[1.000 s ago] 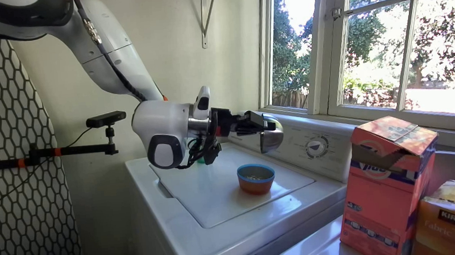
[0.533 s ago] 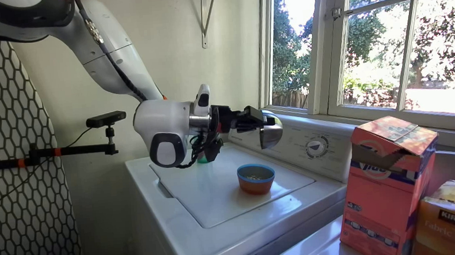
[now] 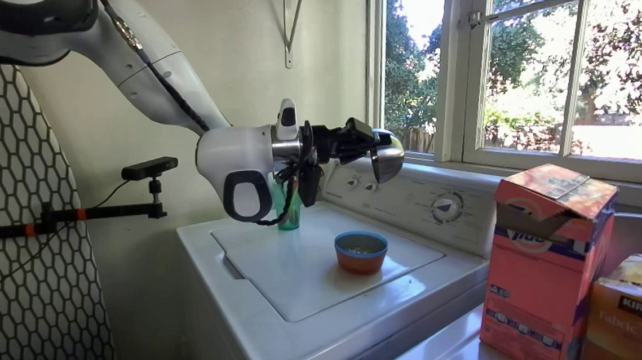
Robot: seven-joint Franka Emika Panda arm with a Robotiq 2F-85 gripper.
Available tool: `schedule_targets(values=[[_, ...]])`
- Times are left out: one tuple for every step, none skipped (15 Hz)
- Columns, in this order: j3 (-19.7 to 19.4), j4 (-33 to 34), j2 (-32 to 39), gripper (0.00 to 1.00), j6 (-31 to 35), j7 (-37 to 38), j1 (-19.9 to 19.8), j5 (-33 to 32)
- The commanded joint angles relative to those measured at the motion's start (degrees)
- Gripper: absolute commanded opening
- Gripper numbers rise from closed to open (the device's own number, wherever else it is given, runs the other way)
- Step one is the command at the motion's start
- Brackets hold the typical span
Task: Move the object from the silver bowl into the orange and light blue bowl
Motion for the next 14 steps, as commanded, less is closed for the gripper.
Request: schedule_targets(values=[[-8.87, 0.73, 2.39, 0.01, 0.79, 0.88, 8.08, 0.36], [-11.23, 0.7, 3.12, 0.01, 0.8, 1.02, 10.18, 0.73], [-13.23, 0.26, 3.73, 0.01, 0.82, 1.41, 12.06, 1.01], [-15.2, -0.14, 4.39, 0.01, 0.87, 2.11, 13.88, 1.15], [-17.28, -0.51, 5.34, 0.01, 0.98, 3.06, 15.77, 1.14], [-19.41, -0.89, 6.29, 0.01, 1.01, 4.0, 17.7, 1.2], [-21.77, -1.11, 7.55, 0.01, 1.04, 5.12, 19.77, 1.38], [-24.07, -1.42, 8.8, 0.01, 1.04, 6.4, 21.82, 1.6], [-26.53, -1.75, 10.08, 0.01, 1.04, 7.4, 24.1, 2.07], [-28.96, -2.13, 11.45, 0.01, 1.04, 8.73, 26.32, 2.33], [-30.96, -2.76, 12.61, 0.01, 1.05, 9.94, 28.27, 2.66], [-32.58, -3.46, 13.95, 0.01, 1.04, 11.61, 29.92, 2.9], [-34.21, -4.18, 15.15, 0.01, 1.05, 13.01, 31.56, 3.1], [-36.14, -4.7, 16.97, 0.01, 1.05, 14.56, 33.48, 3.64]])
